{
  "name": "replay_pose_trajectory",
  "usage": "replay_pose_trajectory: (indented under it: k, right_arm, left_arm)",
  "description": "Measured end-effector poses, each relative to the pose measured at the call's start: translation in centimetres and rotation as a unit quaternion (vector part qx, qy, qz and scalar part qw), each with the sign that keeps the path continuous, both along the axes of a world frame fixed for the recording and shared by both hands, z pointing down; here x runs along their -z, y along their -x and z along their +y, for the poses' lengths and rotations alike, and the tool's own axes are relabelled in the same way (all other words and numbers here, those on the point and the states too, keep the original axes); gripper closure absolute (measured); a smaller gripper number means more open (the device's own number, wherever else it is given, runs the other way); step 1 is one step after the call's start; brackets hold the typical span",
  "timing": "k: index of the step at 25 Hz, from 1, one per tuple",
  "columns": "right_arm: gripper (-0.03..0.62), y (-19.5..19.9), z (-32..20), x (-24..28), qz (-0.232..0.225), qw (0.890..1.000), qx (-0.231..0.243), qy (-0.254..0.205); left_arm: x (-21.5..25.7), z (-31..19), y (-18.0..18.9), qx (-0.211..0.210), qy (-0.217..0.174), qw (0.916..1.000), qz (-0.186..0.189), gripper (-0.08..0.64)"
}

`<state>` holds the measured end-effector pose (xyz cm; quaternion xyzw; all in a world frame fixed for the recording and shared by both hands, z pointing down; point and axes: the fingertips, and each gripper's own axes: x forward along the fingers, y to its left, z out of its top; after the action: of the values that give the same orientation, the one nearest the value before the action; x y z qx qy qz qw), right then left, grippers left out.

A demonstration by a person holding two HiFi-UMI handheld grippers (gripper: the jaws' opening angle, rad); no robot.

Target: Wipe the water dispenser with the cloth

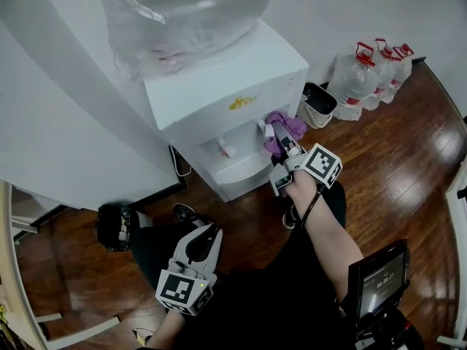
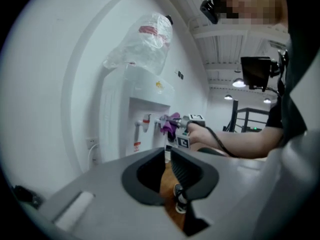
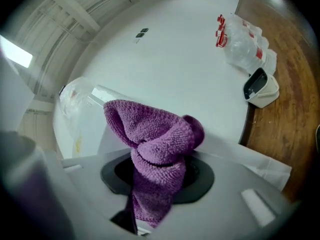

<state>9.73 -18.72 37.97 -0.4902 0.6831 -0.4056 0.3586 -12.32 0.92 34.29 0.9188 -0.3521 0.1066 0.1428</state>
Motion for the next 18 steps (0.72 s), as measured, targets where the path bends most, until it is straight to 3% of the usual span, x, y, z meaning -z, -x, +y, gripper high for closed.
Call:
replay_pose_trajectory:
  k: [4, 5, 7, 9, 10, 11, 14, 15, 16, 17, 18]
  right_arm:
    - [0.445, 0.3, -0.4, -7.9, 0.043, 0.997, -0.007, 0.067]
    - [0.445, 0.3, -0.4, -9.4, 0.072, 0.993, -0.013, 0.089]
    - [0.446, 0.8, -0.2, -9.9, 0.171, 0.979, -0.027, 0.106]
    - [0.446, 2.2, -0.1, -8.4, 0.283, 0.954, -0.044, 0.094]
    - [0.446, 3.1, 0.0, -7.5, 0.344, 0.934, -0.053, 0.084]
    - [0.446, 4.1, 0.1, -6.7, 0.411, 0.907, -0.061, 0.072]
    - [0.445, 7.8, 0.6, -5.1, 0.603, 0.794, -0.066, 0.032]
    - [0.445, 8.9, 0.8, -5.1, 0.636, 0.769, -0.058, 0.021]
    - [0.445, 9.8, 1.0, -5.4, 0.643, 0.764, -0.045, 0.014]
    - [0.445, 10.4, 1.1, -5.8, 0.618, 0.786, -0.029, 0.008]
    - [0.445, 10.6, 1.2, -5.7, 0.559, 0.829, -0.013, 0.004]
  left_arm:
    - [0.6, -1.5, 3.9, 0.018, 0.007, 0.9996, 0.022, 0.505]
    - [0.2, -1.8, 4.7, 0.019, 0.011, 0.9994, 0.027, 0.505]
    - [-0.5, -2.3, 5.8, 0.014, 0.019, 0.9991, 0.034, 0.505]
    - [-0.9, -2.8, 6.2, 0.002, 0.020, 0.9992, 0.036, 0.505]
    - [-1.0, -2.9, 6.1, -0.004, 0.023, 0.9991, 0.035, 0.505]
    - [-0.9, -3.0, 5.9, -0.010, 0.028, 0.9990, 0.034, 0.505]
    - [-0.7, -2.8, 4.9, -0.038, 0.023, 0.9986, 0.029, 0.505]
    - [-0.8, -2.5, 4.7, -0.049, 0.015, 0.9983, 0.029, 0.505]
    - [-0.7, -2.2, 4.4, -0.055, 0.009, 0.9980, 0.030, 0.505]
    - [-0.5, -2.1, 4.2, -0.055, 0.005, 0.9980, 0.032, 0.505]
    - [-0.1, -1.9, 4.0, -0.051, 0.004, 0.9981, 0.033, 0.505]
